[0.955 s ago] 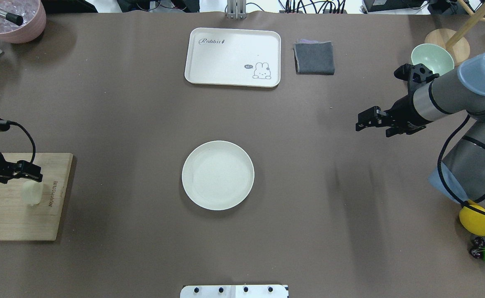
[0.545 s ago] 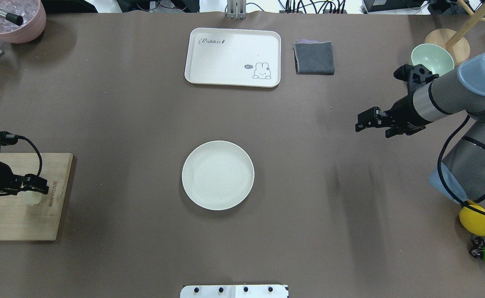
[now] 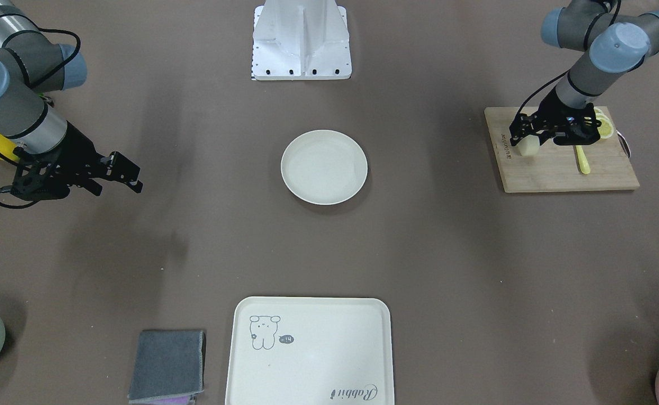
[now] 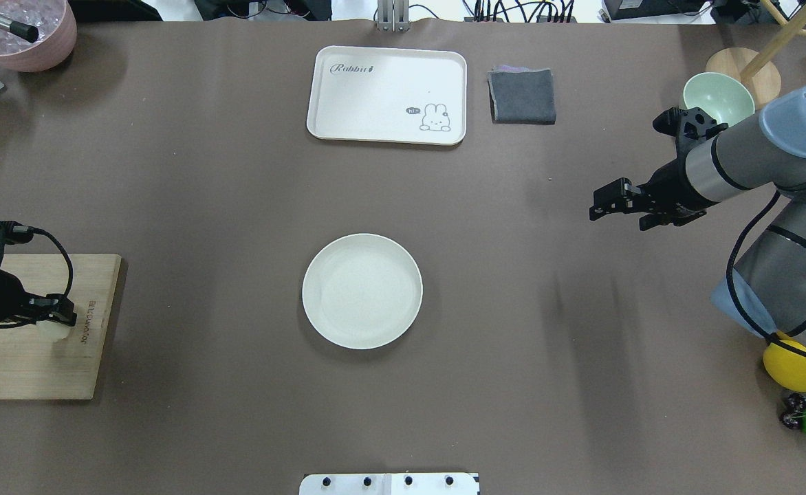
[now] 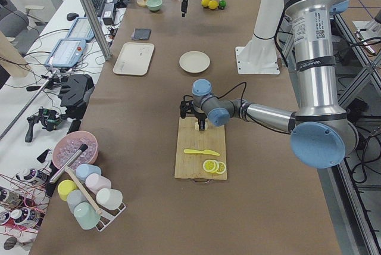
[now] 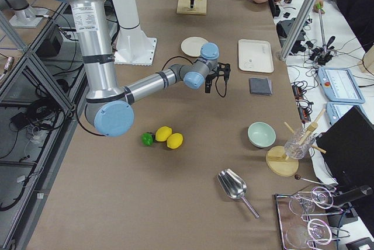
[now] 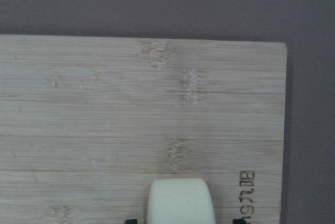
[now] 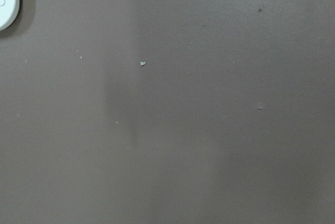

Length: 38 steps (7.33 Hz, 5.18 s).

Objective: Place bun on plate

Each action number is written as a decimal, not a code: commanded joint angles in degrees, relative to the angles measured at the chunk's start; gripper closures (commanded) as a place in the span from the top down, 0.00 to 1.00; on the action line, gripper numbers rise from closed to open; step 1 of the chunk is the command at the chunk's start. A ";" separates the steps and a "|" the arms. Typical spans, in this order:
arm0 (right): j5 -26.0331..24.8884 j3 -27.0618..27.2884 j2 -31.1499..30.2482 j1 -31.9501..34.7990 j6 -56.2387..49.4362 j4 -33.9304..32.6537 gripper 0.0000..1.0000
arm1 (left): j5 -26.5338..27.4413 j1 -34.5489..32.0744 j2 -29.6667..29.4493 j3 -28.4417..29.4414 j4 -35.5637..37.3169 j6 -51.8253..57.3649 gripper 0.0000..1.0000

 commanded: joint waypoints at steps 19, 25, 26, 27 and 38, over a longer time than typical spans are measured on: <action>3.89 -0.62 -2.33 6.47 -2.47 -2.03 1.00 | 15.92 18.38 -51.79 16.13 23.39 -19.67 0.66; 6.16 0.17 -4.77 12.07 -10.78 -3.07 1.00 | 9.27 4.62 -44.07 -0.51 37.62 -0.67 0.96; 6.35 0.17 -7.22 15.48 -19.43 -4.99 1.00 | 6.02 -1.34 -43.36 -2.82 45.44 8.89 0.97; 6.52 0.17 -8.73 19.96 -29.70 -9.19 1.00 | 3.64 -7.75 -42.22 -2.58 50.48 19.95 0.97; 6.26 -0.36 -10.41 31.25 -58.98 -24.79 1.00 | -15.99 -41.48 -14.45 5.60 42.71 59.96 0.97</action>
